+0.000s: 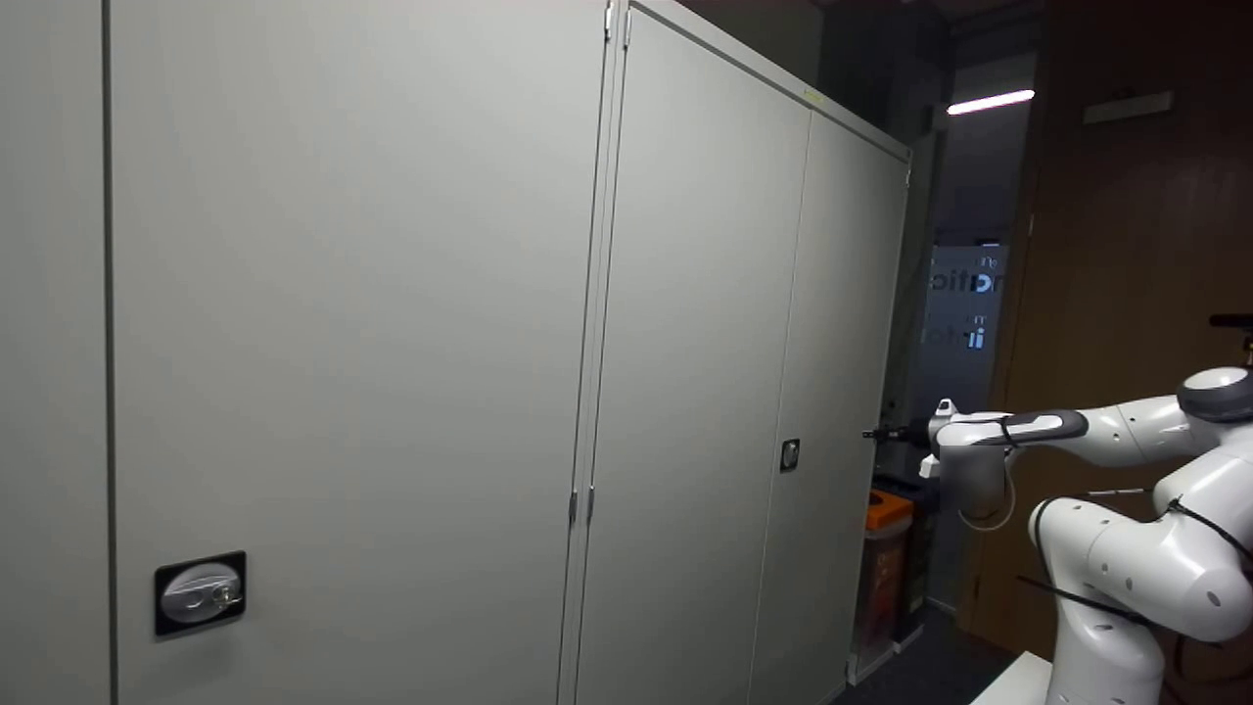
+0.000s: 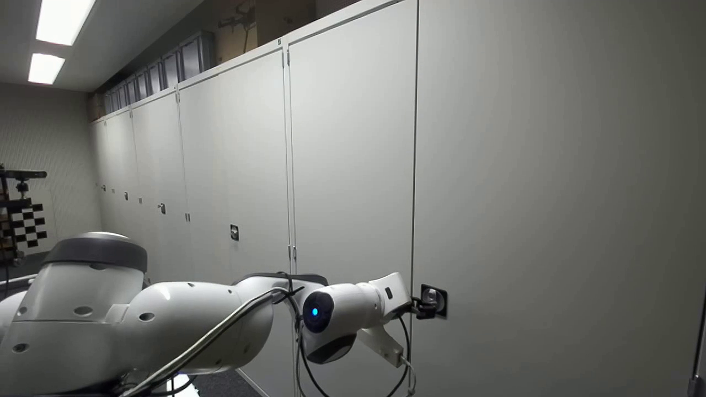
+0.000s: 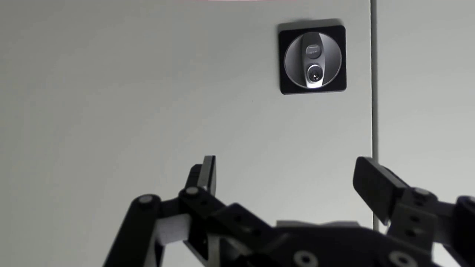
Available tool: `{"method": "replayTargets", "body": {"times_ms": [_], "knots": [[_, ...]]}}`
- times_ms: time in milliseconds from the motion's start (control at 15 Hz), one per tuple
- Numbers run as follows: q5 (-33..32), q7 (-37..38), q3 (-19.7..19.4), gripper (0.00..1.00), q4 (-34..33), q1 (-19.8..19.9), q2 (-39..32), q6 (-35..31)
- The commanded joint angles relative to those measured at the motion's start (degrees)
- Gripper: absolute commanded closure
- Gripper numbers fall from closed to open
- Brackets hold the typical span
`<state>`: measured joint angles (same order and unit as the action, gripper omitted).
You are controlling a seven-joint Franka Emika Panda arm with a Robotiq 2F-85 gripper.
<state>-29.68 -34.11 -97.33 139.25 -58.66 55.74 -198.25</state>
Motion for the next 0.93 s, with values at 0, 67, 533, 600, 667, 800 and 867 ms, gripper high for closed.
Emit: {"method": "replayTargets", "body": {"times_ms": [0,67,533,600,667,800,867], "knots": [[-1.8,-3.8,-2.3,0.0,-3.4,-2.5,1.2,0.1],[-1.7,-4.7,-2.6,0.0,-3.9,-2.7,1.0,0.1],[-0.4,-8.6,-4.6,0.0,-4.9,-4.9,0.2,0.1],[0.1,-8.2,-4.6,0.0,-4.6,-5.1,0.1,0.2],[0.0,-7.8,-4.0,0.0,-3.4,-3.3,0.2,0.3],[0.0,-7.7,-4.1,0.0,-3.3,-3.5,0.2,0.3],[0.0,-7.7,-4.1,0.0,-3.3,-3.5,0.2,0.3]]}}
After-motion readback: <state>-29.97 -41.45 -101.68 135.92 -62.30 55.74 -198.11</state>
